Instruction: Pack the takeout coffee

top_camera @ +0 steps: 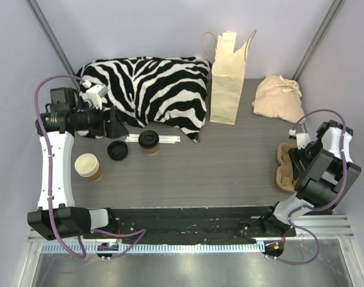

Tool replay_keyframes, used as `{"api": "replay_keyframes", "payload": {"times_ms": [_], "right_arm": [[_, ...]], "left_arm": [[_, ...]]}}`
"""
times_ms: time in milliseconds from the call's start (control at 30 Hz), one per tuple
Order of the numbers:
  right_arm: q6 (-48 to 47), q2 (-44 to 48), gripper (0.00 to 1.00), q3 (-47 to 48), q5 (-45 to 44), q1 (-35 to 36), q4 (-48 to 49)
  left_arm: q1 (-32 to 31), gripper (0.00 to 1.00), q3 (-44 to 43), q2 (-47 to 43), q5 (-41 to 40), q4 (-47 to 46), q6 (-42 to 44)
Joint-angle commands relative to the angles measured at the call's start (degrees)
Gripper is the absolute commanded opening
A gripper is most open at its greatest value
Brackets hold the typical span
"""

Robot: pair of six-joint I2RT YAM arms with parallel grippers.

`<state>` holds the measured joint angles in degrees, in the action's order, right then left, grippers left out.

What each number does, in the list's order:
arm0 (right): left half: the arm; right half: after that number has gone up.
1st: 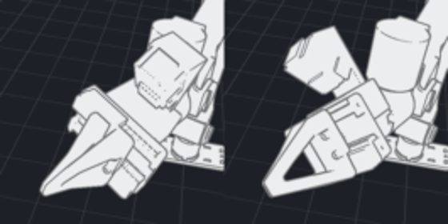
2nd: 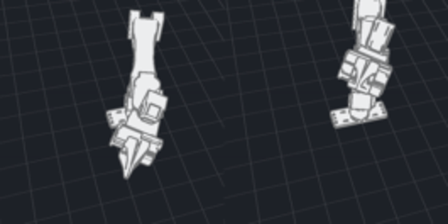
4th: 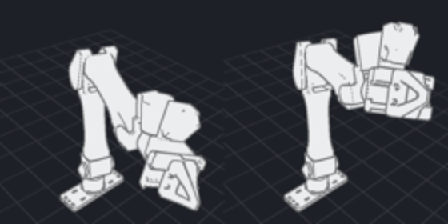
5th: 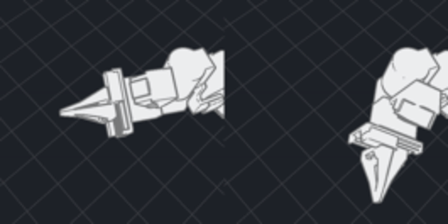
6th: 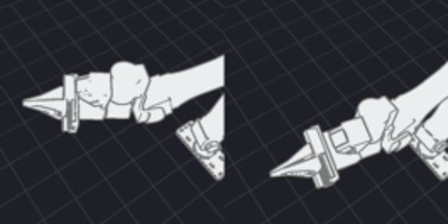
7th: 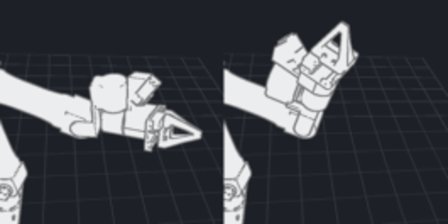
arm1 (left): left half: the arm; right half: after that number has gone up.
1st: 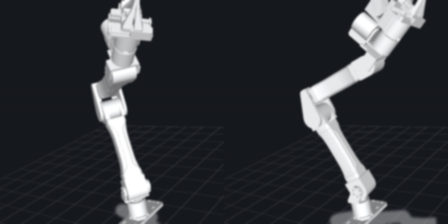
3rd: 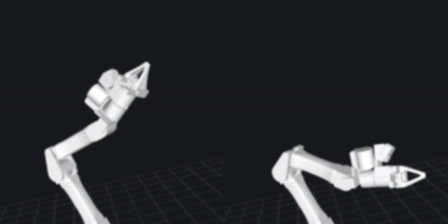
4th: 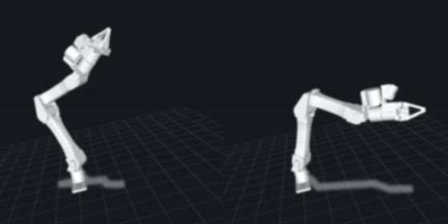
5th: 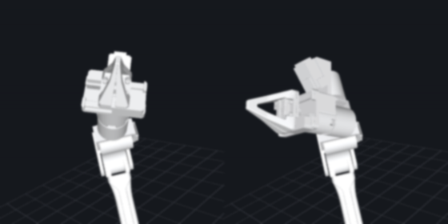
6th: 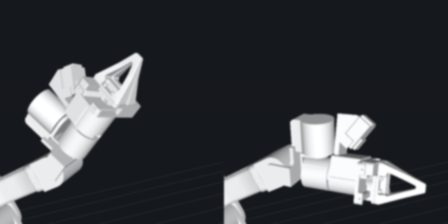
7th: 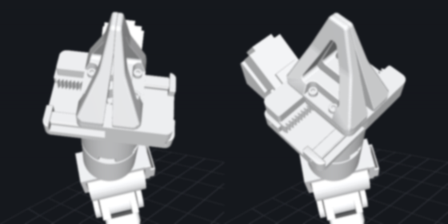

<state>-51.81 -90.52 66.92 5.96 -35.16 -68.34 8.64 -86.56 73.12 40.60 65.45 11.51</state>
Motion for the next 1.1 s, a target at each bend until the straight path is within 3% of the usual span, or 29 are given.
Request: {"api": "replay_keyframes", "payload": {"times_ms": [0,67,200,267,567,733,867,967,1067], "right_arm": [[1.10,-1.32,0.60,-1.61,-0.94,-0.26,5.22],[1.19,-3.94,0.57,-1.26,-1.30,-0.35,6.63],[2.77,-8.25,0.33,3.72,0.54,-0.26,7.25],[3.30,-9.93,0.27,6.90,1.95,0.00,6.11],[-3.64,-19.95,0.19,21.58,2.84,6.94,4.35],[-3.65,-20.49,0.27,28.62,5.90,9.93,-4.41],[-0.49,-17.33,0.42,28.97,5.73,9.32,-6.63],[1.01,-14.69,0.61,29.24,7.39,7.92,-10.05],[1.45,-11.97,0.72,27.58,10.47,7.74,-15.15]], "left_arm": [[-0.12,1.00,-2.03,-0.88,1.68,-0.85,-1.14],[-0.29,1.00,-2.03,-0.70,1.59,-1.03,-1.31],[-0.29,1.00,-1.50,-0.79,1.50,-1.82,-1.75],[-0.29,1.00,-1.06,-0.70,1.33,-2.08,-1.75],[-0.56,1.00,-0.10,0.09,1.24,-3.31,-2.45],[-0.56,1.00,0.78,-0.96,-0.25,-2.96,-1.67],[-0.56,1.00,2.36,-2.28,-1.40,-3.75,-1.49],[-0.65,1.00,2.98,-2.28,-1.66,-3.75,-1.31],[-0.65,1.00,3.33,-2.37,-1.84,-3.93,-1.31]]}}
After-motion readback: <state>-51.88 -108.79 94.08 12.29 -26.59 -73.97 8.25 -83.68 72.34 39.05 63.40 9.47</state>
